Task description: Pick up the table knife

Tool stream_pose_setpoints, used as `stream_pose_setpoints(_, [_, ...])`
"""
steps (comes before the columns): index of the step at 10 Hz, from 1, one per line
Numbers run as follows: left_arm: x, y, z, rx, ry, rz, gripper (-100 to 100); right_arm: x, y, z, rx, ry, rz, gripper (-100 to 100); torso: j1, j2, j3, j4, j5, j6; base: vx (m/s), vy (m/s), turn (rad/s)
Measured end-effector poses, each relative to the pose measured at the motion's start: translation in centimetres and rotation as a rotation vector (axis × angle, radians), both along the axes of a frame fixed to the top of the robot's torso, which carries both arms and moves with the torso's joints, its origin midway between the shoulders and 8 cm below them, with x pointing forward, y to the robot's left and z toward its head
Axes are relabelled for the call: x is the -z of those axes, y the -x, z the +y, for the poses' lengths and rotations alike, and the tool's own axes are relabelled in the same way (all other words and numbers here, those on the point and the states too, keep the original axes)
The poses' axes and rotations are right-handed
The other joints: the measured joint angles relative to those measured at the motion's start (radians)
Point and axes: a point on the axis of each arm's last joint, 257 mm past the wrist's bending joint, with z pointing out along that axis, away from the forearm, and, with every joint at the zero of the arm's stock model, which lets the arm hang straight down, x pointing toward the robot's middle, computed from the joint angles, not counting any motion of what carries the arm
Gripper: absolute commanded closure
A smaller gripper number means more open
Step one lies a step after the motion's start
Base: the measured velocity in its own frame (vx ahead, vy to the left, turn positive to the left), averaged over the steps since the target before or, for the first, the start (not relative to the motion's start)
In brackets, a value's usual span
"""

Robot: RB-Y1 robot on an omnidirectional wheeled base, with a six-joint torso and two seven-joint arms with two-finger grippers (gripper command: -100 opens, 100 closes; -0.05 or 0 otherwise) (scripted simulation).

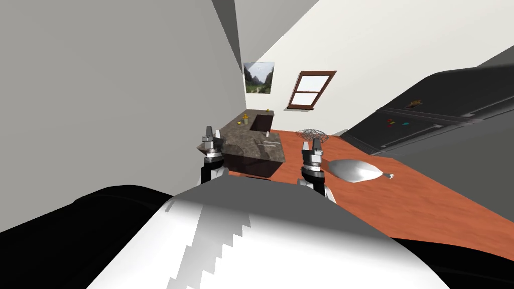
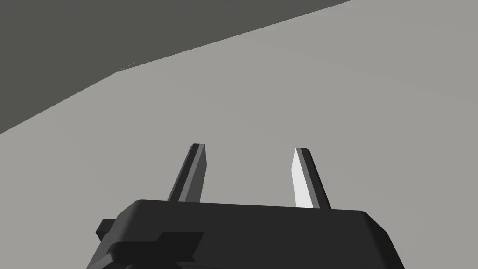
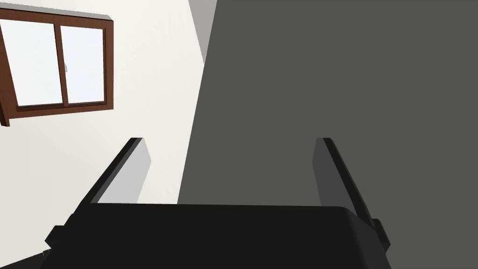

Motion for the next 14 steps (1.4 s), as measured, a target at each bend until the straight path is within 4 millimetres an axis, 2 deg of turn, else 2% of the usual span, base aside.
stream_pose_setpoints(3, [0.0, 0.0, 0.0, 0.000, 0.000, 0.000, 0, 2.4, -0.5, -0.8, -0.006, 0.117, 0.058, -100, 0.000, 0.003, 0.002, 0.001, 0.000, 0.000, -0.071, -0.013, 0.200])
stream_pose_setpoints(6, [0.0, 0.0, 0.0, 0.000, 0.000, 0.000, 0, 4.0, -1.0, -1.7, -0.008, 0.211, 0.100, -100, 0.001, 0.002, 0.001, 0.000, 0.000, 0.000, -0.067, -0.004, 0.256])
stream_pose_setpoints(10, [0.0, 0.0, 0.0, 0.000, 0.000, 0.000, 0, 6.8, -1.8, -4.6, 0.003, 0.364, 0.170, -100, 0.000, 0.003, 0.002, 0.001, 0.000, 0.001, -0.087, -0.002, 0.279])
stream_pose_setpoints(14, [0.0, 0.0, 0.0, 0.000, 0.000, 0.000, 0, 9.5, -2.4, -7.9, 0.015, 0.533, 0.256, -100, -0.002, 0.003, 0.002, 0.001, 0.000, 0.000, -0.085, -0.014, 0.413])
